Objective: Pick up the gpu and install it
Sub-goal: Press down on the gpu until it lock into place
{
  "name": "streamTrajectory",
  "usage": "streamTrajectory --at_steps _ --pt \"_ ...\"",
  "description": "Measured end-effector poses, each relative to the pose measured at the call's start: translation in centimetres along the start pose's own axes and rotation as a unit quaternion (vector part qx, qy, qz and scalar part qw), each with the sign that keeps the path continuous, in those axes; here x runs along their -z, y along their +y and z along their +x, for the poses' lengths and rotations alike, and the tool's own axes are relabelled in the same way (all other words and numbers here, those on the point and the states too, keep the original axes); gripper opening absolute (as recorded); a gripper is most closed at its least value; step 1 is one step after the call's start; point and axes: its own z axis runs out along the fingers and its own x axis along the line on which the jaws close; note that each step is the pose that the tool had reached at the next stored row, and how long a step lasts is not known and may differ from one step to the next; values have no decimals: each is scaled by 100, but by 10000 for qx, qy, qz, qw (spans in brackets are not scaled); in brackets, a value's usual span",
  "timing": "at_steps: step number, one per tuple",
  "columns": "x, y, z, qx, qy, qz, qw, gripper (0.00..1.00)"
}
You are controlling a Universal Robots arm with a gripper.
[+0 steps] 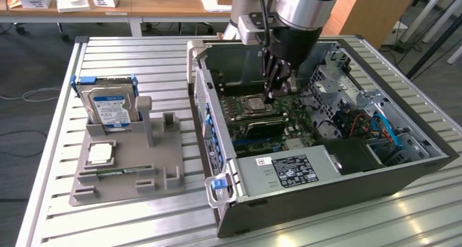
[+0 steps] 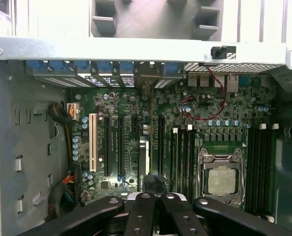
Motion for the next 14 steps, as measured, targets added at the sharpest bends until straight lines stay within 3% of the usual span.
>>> streamTrajectory --at_steps 5,14 --pt "-2 0 -15 0 2 -1 10000 11" --pt "-110 0 -11 0 1 -1 10000 11"
